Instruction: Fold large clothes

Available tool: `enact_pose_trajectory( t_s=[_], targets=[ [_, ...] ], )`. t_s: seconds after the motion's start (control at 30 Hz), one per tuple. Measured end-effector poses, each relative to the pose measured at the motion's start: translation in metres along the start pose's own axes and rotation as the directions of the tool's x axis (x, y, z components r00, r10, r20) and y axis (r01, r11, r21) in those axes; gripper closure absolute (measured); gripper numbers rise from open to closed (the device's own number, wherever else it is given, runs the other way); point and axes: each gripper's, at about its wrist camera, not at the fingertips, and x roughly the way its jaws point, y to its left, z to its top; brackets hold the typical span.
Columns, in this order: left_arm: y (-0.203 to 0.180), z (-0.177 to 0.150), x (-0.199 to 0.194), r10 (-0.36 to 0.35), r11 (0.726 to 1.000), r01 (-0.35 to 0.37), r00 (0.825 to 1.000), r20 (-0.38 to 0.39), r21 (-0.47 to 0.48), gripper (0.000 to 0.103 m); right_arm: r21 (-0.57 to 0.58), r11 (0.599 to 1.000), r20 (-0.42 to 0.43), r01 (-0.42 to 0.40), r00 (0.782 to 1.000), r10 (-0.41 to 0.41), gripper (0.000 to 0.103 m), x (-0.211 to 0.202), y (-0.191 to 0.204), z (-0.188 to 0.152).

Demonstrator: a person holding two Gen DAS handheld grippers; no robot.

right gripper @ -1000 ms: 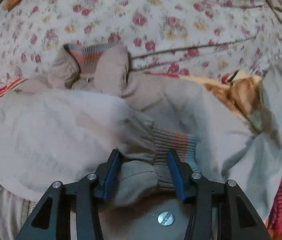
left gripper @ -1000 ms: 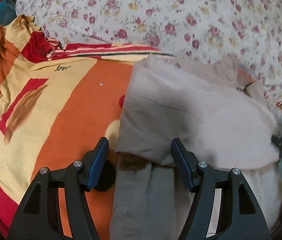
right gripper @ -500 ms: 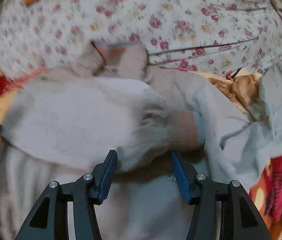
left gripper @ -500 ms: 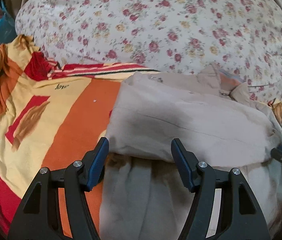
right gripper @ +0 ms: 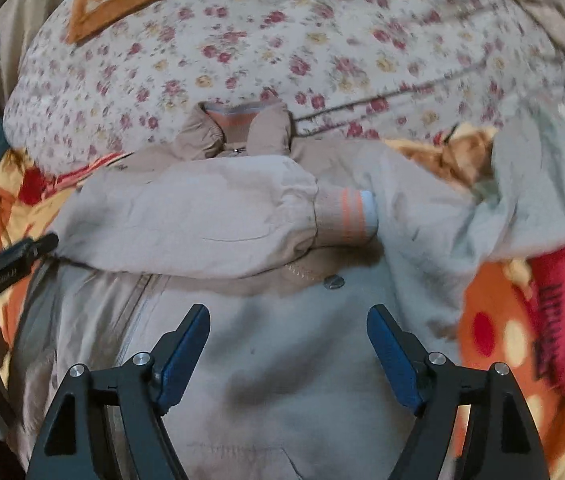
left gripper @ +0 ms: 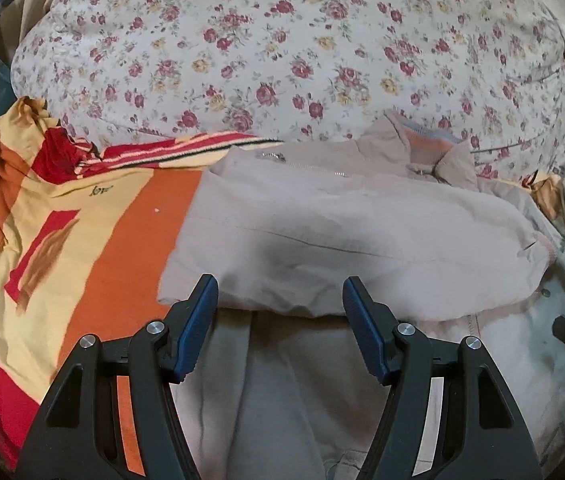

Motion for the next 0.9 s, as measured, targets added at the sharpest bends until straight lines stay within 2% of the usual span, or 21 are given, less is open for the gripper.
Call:
enact_pose_trajectory(
  t_s=[0.1, 0.23, 0.47, 0.67, 0.9],
  targets=[
    [-0.002, -0.002, 0.01, 0.008, 1.0, -0.008, 1.0, -0.028, 0.005, 0.038, 0.026, 0.999, -0.028, -0.024, 0.999, 0.024, 0.024, 0.014, -0.005, -0.003],
    [-0.003, -0.006, 0.027, 0.015, 1.0, -0.015, 0.996, -0.088, -0.007, 0.038, 0.008, 1.0, -0.017, -0.014, 1.0, 0.014, 0.024, 0.015, -0.003, -0.001],
    [-0.007, -0.009, 0.033, 0.035, 0.999, -0.034, 0.995, -0.093, 0.014, 0.037, -0.031, 0.999, -0.046, 0.041, 0.998, -0.042, 0.024, 0.024, -0.004, -0.002],
    [-0.004, -0.008, 0.035, 0.012, 1.0, -0.012, 0.994, -0.109, 0.0, 0.035, -0.09, 0.994, -0.041, 0.064, 0.997, -0.068, 0.011, 0.029, 0.003, -0.009],
    [-0.006, -0.01, 0.038, 0.008, 1.0, -0.005, 0.993, -0.121, 0.023, 0.032, -0.084, 0.995, -0.04, 0.057, 0.997, -0.061, 0.008, 0.031, 0.002, -0.011]
  ],
)
